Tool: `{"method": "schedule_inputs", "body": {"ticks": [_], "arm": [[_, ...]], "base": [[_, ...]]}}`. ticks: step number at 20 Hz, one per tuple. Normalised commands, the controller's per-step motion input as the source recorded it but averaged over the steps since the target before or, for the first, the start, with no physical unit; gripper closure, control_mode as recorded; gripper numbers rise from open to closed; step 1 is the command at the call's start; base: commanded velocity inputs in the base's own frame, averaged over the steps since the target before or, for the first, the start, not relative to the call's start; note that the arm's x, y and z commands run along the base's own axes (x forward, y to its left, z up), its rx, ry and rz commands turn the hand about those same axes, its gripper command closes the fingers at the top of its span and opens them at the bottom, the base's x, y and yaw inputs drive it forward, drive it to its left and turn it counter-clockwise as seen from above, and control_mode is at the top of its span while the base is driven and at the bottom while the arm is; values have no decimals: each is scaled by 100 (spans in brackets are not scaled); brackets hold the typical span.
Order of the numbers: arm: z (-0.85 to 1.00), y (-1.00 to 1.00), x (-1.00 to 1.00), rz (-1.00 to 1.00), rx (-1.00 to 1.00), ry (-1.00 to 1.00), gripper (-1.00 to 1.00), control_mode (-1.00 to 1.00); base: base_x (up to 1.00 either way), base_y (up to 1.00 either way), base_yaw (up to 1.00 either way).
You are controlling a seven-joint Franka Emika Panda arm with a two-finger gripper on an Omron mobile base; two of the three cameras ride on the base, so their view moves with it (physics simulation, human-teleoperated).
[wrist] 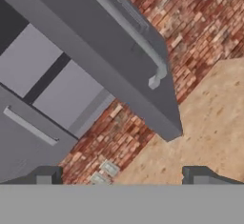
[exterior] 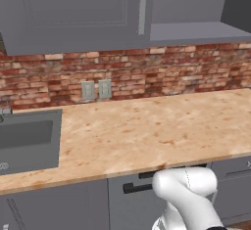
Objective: Open the cabinet, pick the kettle from the cabinet, and place it in the sink.
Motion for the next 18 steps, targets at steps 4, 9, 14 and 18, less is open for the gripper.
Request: {"method": "schedule_inputs", "body": {"ticks": [4,9,14,18], "arm": [[0,46,-30,-23,0,0,-100,-100],[3,47,4,-29,0,0,-100,-100],[9,43,21,-31,0,4,-100,-100],[14,36,36,-22,0,7,-100,-100]], "base": [[0,0,0],[0,0,0],[0,0,0],[0,0,0]]}}
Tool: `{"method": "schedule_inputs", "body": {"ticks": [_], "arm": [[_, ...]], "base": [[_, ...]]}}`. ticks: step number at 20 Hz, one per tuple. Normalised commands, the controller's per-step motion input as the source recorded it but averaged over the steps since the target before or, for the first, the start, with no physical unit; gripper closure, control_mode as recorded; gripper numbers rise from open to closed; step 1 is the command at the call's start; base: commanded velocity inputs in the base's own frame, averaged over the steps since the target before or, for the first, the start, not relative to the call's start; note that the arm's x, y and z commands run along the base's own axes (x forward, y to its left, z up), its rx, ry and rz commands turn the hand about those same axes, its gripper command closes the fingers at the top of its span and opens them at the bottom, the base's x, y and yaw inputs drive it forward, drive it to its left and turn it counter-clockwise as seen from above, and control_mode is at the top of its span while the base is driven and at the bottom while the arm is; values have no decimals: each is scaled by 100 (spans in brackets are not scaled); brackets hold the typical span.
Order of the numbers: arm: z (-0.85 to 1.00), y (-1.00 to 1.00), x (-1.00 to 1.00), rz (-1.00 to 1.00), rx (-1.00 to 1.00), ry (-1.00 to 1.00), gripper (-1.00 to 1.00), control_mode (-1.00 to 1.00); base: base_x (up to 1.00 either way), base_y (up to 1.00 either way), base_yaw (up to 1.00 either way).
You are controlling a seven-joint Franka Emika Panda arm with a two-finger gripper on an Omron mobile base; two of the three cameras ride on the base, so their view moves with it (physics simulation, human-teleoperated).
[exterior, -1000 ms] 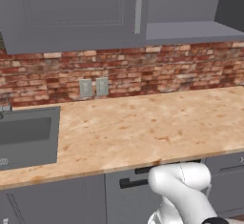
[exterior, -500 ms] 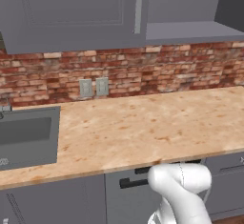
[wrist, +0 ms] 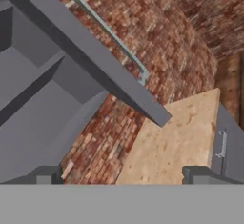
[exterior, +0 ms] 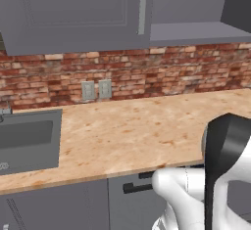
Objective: Open the cabinet, pick the kettle from the cabinet, and place it in the sink.
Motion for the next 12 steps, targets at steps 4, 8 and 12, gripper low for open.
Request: {"method": "schedule_inputs", "body": {"ticks": [4,8,12], "arm": [[3,12,43,-10,7,7,-100,-100],[-5,-5,39,-2,11,0,-100,-100],[-9,-20,25,-1,9,-15,-100,-100]], "base": [[0,0,0],[0,0,0],[0,0,0]]}}
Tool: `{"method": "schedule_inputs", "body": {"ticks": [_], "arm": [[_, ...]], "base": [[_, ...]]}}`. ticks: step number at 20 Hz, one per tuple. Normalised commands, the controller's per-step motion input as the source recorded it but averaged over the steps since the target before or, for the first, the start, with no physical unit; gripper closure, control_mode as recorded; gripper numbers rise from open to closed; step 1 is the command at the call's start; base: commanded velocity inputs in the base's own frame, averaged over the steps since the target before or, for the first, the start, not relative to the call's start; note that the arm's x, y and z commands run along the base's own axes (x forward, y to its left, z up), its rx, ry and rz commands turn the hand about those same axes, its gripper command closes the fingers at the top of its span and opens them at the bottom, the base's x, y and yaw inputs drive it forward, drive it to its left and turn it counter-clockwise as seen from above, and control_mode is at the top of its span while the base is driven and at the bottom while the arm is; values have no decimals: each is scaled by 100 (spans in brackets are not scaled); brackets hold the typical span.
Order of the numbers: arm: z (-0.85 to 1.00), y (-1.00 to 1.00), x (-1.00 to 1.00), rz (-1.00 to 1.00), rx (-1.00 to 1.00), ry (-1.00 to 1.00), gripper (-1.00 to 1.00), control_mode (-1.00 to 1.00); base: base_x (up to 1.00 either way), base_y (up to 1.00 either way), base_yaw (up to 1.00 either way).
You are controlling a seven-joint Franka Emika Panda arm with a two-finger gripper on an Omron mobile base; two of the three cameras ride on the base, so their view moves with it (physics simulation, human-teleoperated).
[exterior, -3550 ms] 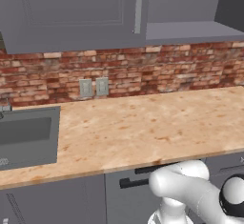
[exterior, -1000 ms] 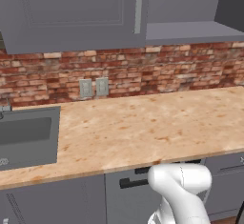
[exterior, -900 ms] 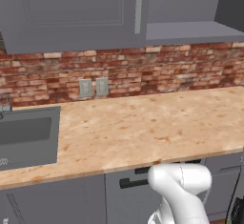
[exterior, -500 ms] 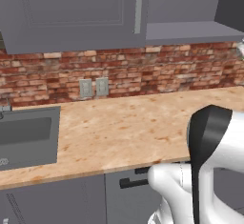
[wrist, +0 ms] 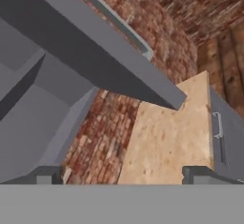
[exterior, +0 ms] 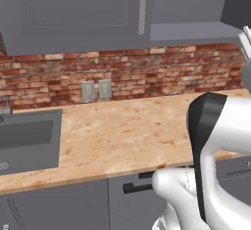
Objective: Open the cabinet, pick the kettle from the cabinet, and place it in the sink.
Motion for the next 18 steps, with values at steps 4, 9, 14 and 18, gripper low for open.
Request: {"method": "schedule_inputs", "body": {"ticks": [4,9,14,18], "arm": [[-9,-18,22,-16,2,-12,-100,-100],[-3,-21,28,-30,0,0,-100,-100],[0,-14,23,-47,1,3,-100,-100],[0,-25,14,-45,8,6,-100,-100]], "base": [[0,0,0],[0,0,0],[0,0,0],[0,0,0]]}}
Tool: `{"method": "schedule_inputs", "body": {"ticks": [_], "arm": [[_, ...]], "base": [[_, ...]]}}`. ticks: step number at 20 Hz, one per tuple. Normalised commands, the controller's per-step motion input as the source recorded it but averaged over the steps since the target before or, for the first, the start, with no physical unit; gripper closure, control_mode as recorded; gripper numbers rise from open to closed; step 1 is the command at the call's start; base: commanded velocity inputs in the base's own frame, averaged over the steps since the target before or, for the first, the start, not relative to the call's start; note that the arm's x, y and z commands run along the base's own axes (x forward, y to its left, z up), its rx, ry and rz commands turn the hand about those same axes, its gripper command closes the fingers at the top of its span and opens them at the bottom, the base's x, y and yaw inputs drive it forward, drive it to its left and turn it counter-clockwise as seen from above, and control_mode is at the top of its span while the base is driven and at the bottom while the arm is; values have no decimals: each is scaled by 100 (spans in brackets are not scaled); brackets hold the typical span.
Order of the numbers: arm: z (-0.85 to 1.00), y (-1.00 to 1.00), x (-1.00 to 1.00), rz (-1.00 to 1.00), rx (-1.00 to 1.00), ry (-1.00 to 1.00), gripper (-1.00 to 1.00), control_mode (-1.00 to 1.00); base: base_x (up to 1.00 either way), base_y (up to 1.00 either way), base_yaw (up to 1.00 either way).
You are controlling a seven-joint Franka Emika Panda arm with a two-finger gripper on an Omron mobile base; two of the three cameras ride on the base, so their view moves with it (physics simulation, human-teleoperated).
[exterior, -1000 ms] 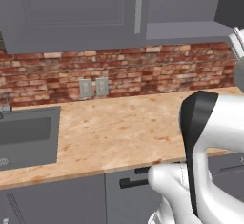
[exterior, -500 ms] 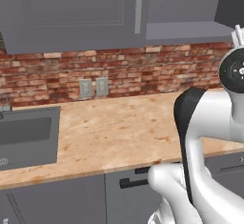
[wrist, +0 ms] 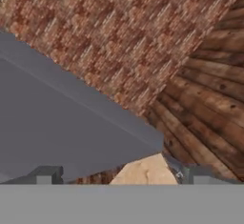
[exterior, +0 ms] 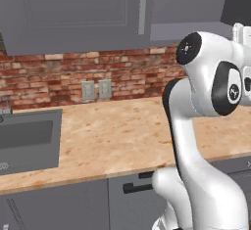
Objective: Open the cabinet, pick the kettle from the cabinet, and place it in the sink.
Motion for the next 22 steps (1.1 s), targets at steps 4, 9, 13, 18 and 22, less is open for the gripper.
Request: {"method": "schedule_inputs", "body": {"ticks": [4,9,13,18,22], "arm": [[0,-32,9,-43,9,3,-100,-100],[0,-40,1,-37,3,-2,-100,-100],[-8,-40,0,-33,0,-10,-100,-100],[-15,-38,-2,-21,0,-12,-100,-100],[-16,-40,-10,-7,0,-17,-100,-100]], "base": [[0,0,0],[0,0,0],[0,0,0],[0,0,0],[0,0,0]]}}
